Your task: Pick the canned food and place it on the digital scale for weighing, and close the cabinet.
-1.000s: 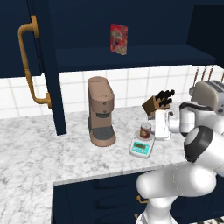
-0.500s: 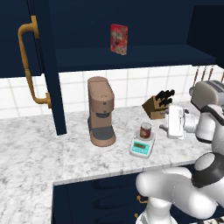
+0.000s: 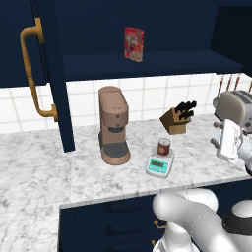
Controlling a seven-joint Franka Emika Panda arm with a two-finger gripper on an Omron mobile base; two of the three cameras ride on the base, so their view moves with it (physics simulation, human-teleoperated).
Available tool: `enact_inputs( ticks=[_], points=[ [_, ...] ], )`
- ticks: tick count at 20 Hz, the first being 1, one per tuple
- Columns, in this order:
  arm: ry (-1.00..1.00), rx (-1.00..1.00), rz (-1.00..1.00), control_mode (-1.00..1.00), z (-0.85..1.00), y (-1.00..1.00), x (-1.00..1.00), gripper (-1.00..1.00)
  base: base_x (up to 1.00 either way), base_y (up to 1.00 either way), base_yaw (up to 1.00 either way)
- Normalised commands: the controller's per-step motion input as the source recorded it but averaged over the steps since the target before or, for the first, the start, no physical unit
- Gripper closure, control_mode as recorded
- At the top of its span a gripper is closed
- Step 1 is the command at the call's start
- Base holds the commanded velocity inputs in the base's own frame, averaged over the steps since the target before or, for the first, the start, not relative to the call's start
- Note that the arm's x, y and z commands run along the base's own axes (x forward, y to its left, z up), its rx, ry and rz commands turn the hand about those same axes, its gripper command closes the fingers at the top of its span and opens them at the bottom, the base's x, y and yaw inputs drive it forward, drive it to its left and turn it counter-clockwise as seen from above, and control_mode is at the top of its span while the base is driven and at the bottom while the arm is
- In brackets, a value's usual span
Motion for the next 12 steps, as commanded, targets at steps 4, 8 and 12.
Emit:
enact_inputs(
  ticks=[4,8,12],
  points=[
    [-0.09,0.19,0.0,-1.0,0.38,-0.95,-0.15,-1.0,0.0,0.0,0.0],
    [-0.05,0.15,0.0,-1.0,0.22,-0.96,-0.01,-1.0,0.0,0.0,0.0],
    [-0.04,0.13,0.0,-1.0,0.15,-1.0,0.0,-1.0,0.0,0.0,0.0]
  ],
)
